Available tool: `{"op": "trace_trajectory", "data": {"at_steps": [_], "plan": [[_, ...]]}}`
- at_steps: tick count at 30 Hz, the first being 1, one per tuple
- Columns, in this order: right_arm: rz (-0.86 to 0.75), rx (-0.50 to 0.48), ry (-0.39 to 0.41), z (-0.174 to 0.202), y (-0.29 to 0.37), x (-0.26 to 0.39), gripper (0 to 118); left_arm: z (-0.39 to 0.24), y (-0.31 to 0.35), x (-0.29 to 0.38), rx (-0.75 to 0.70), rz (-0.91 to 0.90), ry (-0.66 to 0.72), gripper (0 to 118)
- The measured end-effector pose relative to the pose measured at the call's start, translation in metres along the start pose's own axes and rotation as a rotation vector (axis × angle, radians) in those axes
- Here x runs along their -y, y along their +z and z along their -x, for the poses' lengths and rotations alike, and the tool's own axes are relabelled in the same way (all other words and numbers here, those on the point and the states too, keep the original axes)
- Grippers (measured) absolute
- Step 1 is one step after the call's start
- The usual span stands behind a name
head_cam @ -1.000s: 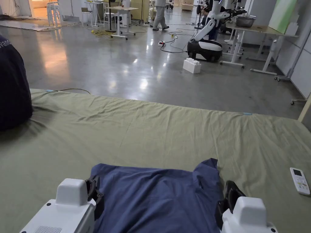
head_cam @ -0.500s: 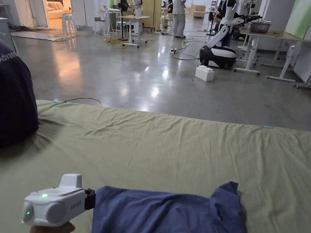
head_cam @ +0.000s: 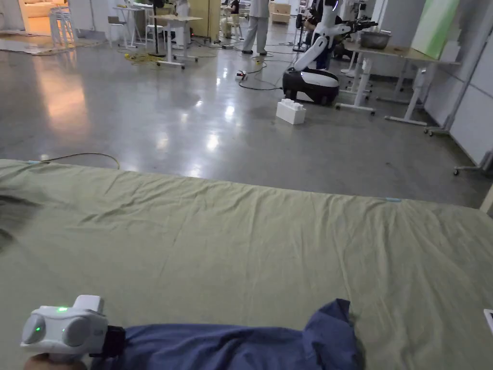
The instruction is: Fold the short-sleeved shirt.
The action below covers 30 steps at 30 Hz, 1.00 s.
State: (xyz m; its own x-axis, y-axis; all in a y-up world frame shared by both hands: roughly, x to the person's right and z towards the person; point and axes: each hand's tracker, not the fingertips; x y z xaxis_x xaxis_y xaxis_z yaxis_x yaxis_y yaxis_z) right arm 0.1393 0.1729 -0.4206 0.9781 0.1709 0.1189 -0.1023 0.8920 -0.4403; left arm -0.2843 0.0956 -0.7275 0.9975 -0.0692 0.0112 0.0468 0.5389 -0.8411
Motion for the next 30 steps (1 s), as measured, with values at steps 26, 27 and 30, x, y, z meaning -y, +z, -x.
{"op": "trace_trajectory", "data": {"at_steps": [26, 27, 30], "plan": [[0.404, -0.162, -0.120, -0.034, -0.260, -0.131, 82, -0.009, 0.098, -0.028, 0.016, -0.260, -0.139, 5], [0.436, -0.160, -0.115, -0.030, -0.278, -0.131, 82, -0.009, 0.098, -0.026, 0.020, -0.256, -0.136, 5], [0.519, -0.152, -0.095, -0.024, -0.310, -0.125, 85, -0.010, 0.095, -0.021, 0.029, -0.247, -0.108, 5]]}}
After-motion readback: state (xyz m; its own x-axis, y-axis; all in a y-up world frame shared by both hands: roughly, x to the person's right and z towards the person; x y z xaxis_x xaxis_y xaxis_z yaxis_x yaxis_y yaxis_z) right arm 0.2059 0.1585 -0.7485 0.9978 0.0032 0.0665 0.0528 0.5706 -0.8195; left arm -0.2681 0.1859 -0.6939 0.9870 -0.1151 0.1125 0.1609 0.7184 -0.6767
